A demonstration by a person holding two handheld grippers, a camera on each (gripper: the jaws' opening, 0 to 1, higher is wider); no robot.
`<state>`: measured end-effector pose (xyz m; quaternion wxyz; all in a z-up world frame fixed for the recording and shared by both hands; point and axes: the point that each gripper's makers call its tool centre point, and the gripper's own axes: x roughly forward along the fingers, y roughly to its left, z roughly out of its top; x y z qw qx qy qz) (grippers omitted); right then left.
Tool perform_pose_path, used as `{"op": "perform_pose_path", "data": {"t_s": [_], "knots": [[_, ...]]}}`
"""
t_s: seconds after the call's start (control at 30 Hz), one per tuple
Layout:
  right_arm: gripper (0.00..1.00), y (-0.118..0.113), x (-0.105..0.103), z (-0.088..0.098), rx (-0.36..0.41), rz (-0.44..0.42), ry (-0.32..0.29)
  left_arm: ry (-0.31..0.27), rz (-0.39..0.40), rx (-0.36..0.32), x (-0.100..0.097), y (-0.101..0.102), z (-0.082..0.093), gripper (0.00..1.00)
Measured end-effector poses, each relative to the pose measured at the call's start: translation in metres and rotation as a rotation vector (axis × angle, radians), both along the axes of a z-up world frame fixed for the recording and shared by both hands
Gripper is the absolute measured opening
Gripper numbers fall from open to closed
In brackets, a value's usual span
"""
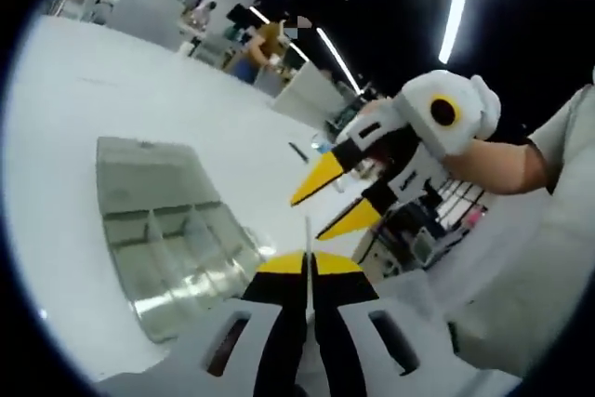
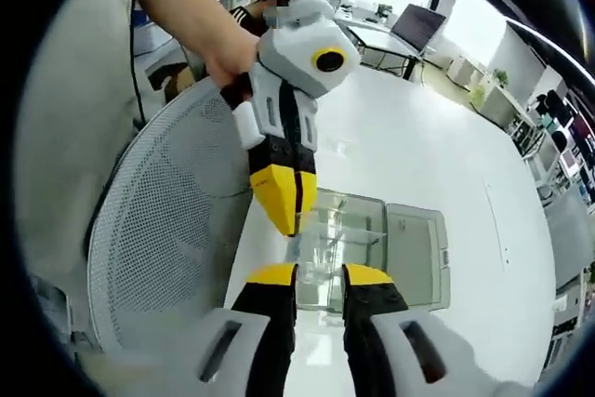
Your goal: Insert the divider into the dual guide fixture by aligning both edges with the guide slots and pushing it downward to the bottom, including one-sided entry, uneven engagement, binding, and posture correction.
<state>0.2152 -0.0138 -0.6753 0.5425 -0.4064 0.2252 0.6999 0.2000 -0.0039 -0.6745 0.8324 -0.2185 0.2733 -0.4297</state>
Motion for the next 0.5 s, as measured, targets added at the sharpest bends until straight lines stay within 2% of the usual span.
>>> {"op": "perform_pose_path", "data": {"t_s": [0.03,0.2,0.5], "knots": [[0.12,0.0,-0.005,0.0,0.0,0.003,0.036,-0.008,-0.004,0.005,0.0,0.0,0.0,0.0],[0.11,0.0,-0.008,-0.001,-0.015,0.027,0.062,-0.066,-0.052,0.043,-0.001,-0.003,0.002,0.0],[0.06,0.0,-0.014,0.0,-0.039,0.054,0.142,-0.159,-0.116,0.095,-0.003,-0.008,0.006,0.0]]}}
